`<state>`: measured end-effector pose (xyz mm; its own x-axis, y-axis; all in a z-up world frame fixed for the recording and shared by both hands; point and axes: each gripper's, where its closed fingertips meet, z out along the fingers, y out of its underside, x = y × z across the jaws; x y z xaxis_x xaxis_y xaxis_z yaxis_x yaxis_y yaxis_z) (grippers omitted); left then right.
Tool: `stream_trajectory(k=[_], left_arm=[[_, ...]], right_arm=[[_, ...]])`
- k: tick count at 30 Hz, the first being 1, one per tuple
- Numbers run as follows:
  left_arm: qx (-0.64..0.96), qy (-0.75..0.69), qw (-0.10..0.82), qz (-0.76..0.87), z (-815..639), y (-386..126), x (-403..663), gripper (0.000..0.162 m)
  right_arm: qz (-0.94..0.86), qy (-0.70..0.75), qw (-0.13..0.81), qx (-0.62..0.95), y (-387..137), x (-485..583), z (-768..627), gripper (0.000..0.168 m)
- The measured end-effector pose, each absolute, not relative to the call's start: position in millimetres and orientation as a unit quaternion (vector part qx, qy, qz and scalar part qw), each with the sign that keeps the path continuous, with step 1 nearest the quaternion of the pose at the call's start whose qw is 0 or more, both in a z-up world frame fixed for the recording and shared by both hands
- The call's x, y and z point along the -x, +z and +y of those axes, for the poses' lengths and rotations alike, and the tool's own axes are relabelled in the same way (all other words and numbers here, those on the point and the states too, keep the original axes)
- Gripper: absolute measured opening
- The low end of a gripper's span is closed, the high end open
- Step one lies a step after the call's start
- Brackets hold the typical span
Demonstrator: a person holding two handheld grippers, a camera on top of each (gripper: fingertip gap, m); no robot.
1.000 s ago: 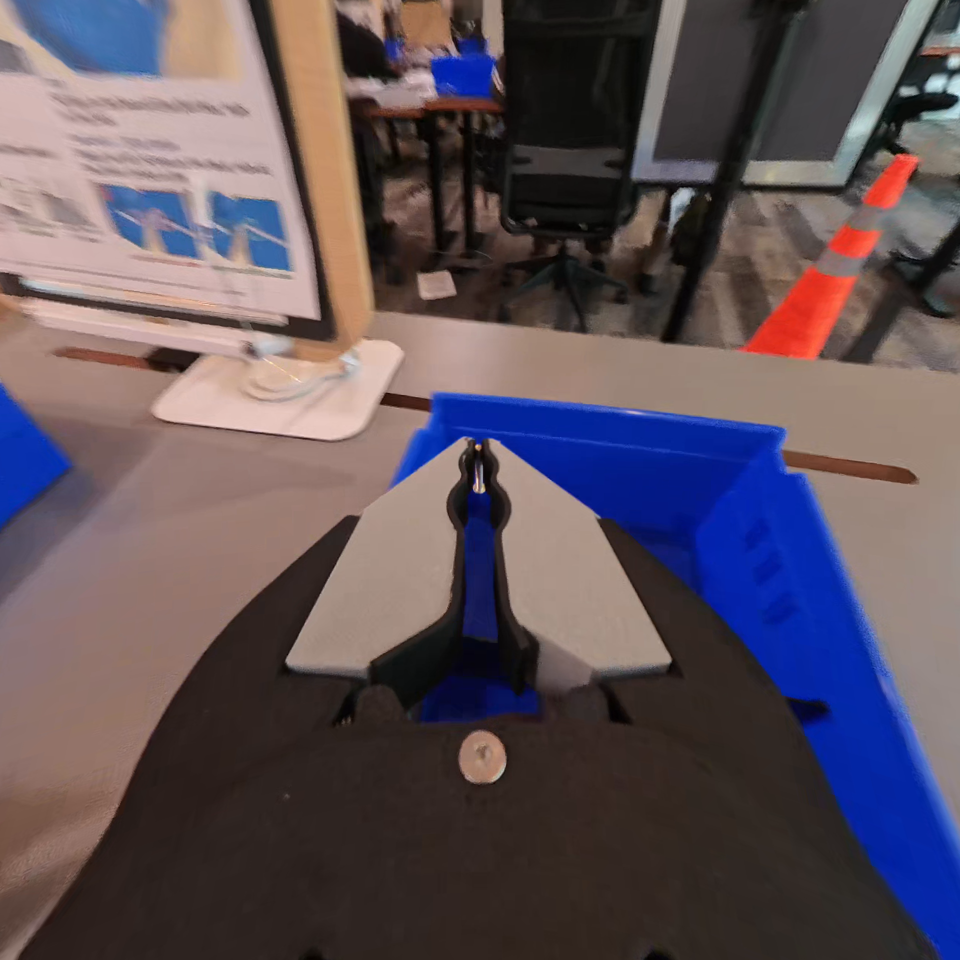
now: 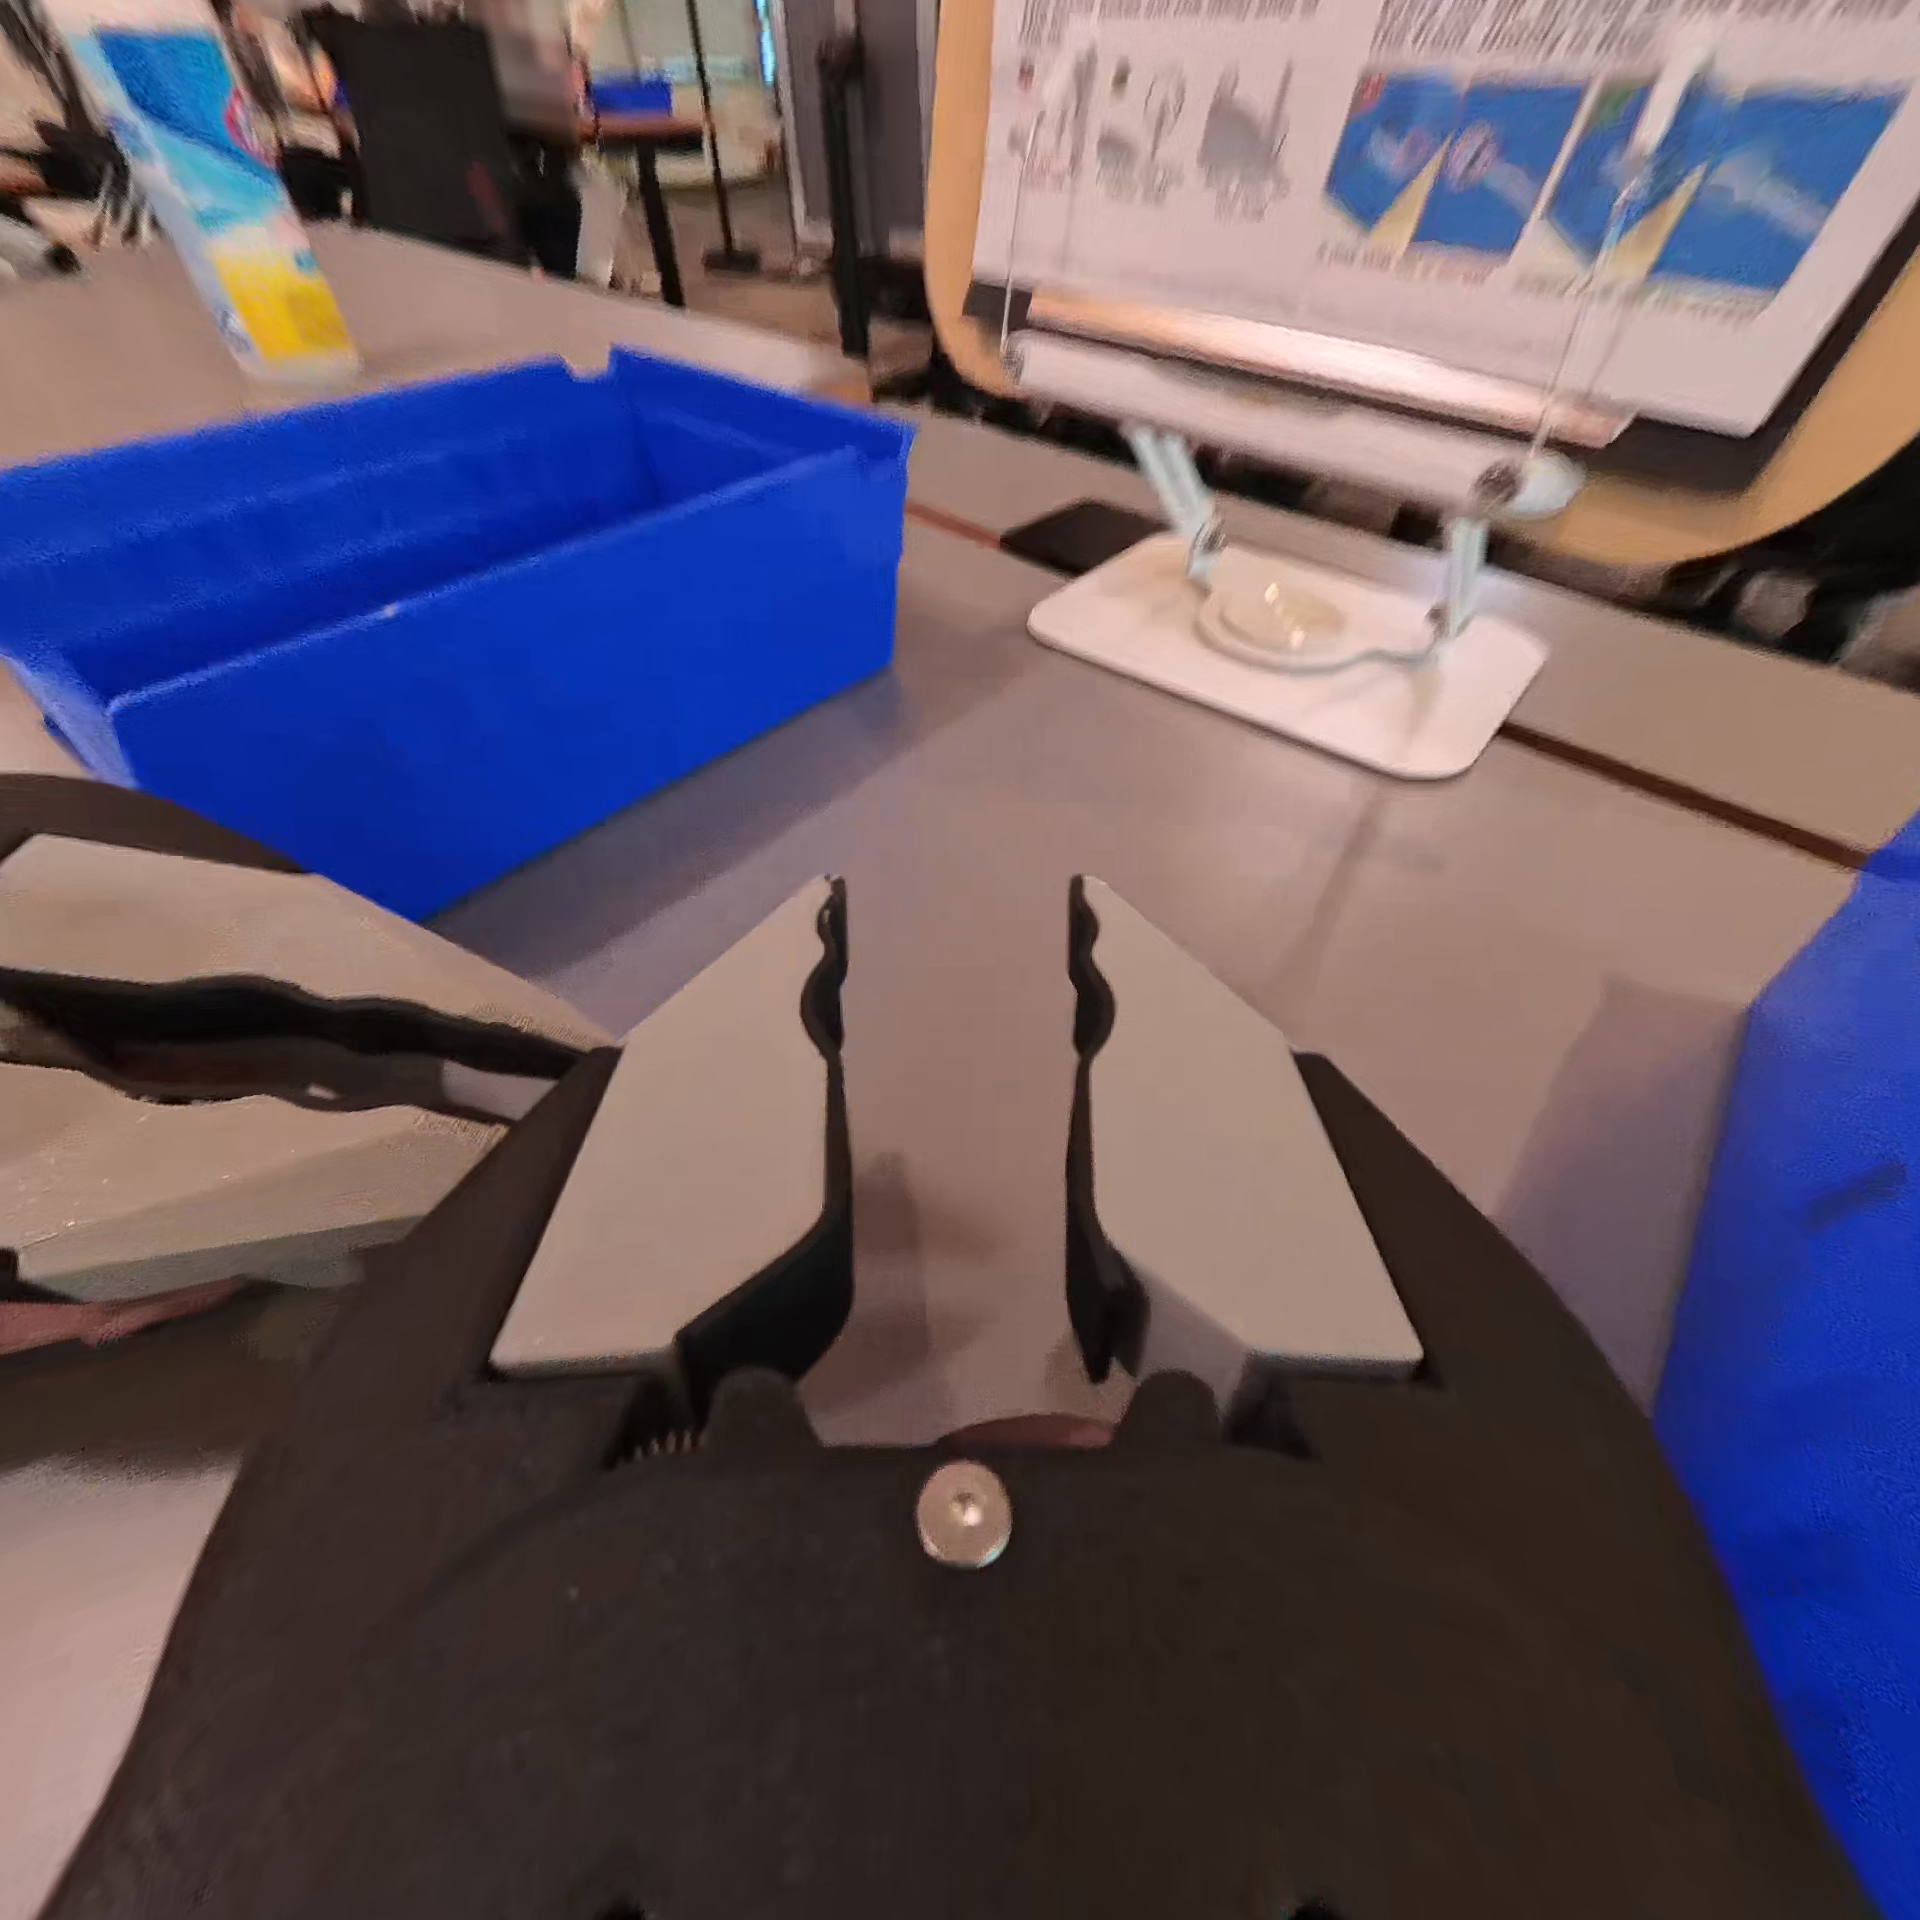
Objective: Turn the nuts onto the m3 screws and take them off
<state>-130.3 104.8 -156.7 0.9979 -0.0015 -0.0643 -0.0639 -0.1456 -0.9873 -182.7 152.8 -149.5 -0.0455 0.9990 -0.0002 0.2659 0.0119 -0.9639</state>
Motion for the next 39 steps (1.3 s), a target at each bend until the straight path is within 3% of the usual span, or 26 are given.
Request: stream_trajectory(k=[1, 8, 34, 39], left_arm=[[0.757, 0.023, 0.652, 0.023, 105, -157, 130, 0.010], [0.769, 0.010, 0.639, 0.019, 108, -162, 131, 0.014], [0.750, 0.026, 0.661, 0.000, 89, -154, 123, 0.006], [0.766, 0.050, 0.641, -0.018, 92, -161, 129, 0.015]], right_arm=[[-0.580, 0.439, 0.407, 0.553, -154, 182, 152, 0.045], [-0.579, 0.423, 0.410, 0.563, -179, 184, 170, 0.043], [-0.577, 0.431, 0.374, 0.584, -188, 184, 169, 0.043], [-0.579, 0.430, 0.371, 0.585, -189, 183, 169, 0.045]])
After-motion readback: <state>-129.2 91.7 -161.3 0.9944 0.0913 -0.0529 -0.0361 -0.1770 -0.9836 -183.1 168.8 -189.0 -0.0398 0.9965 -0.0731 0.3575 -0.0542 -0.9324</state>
